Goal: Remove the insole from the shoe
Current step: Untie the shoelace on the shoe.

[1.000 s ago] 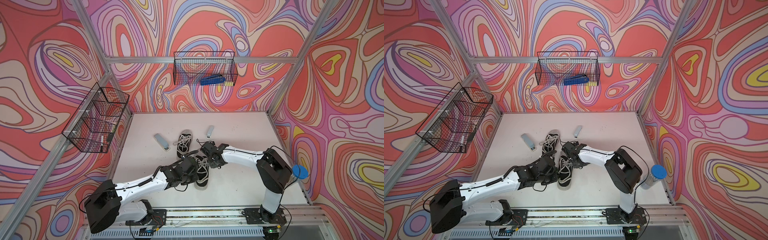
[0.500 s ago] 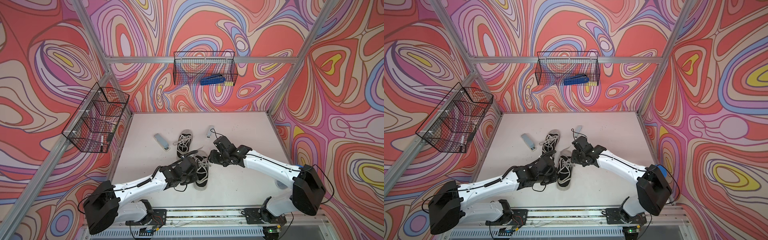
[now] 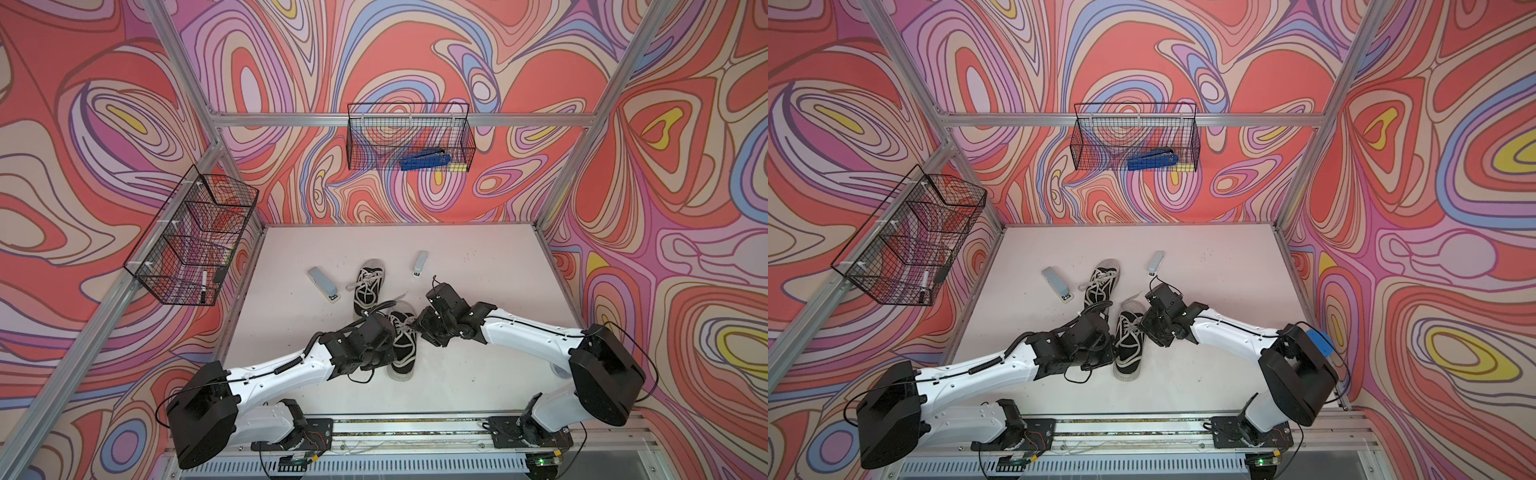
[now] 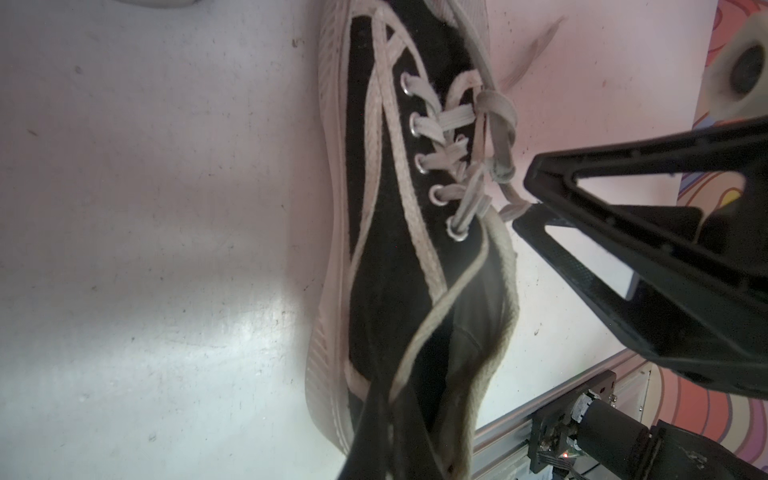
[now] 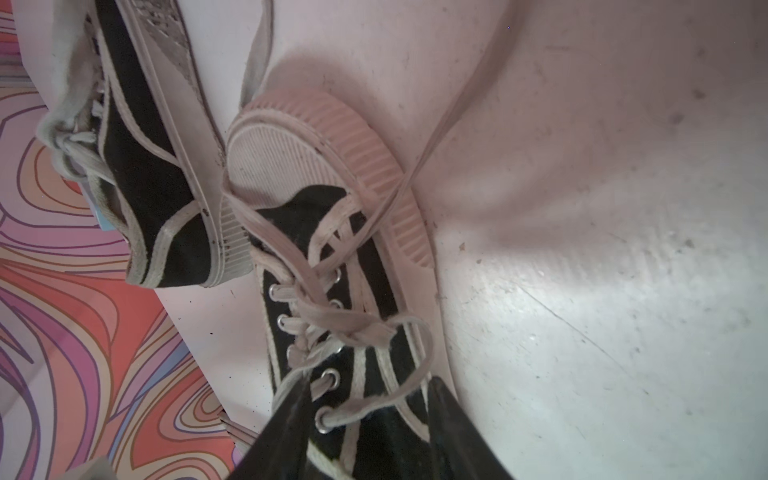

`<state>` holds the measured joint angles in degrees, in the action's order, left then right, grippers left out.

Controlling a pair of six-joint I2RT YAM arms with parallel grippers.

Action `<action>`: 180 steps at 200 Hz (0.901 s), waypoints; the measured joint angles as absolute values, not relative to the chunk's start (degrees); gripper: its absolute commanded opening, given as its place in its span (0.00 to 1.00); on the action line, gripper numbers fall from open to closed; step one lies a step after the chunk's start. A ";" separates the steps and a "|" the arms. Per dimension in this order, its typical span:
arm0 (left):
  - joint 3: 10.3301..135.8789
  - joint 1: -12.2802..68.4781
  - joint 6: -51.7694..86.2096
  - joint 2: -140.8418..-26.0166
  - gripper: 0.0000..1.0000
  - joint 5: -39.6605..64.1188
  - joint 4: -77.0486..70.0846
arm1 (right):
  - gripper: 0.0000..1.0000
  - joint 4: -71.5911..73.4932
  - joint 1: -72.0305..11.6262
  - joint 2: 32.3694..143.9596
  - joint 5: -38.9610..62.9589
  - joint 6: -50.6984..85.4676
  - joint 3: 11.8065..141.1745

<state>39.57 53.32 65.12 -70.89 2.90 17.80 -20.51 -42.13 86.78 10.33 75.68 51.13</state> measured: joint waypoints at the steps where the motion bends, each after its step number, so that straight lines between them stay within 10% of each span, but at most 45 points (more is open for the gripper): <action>1: 39.57 53.32 65.12 -70.89 0.00 2.90 17.80 | 0.46 -20.49 -42.13 86.78 10.35 75.79 51.09; 52: 39.57 53.32 65.14 -70.89 0.00 2.90 17.80 | 0.36 -18.41 -42.13 86.76 11.07 80.77 48.23; 112: 39.33 53.32 65.14 -70.57 0.00 2.74 17.85 | 0.00 -15.46 -42.13 86.87 11.42 82.85 47.99; 180: 39.33 53.32 64.05 -67.24 0.02 0.08 21.39 | 0.00 -15.97 -42.13 84.95 10.35 73.47 49.98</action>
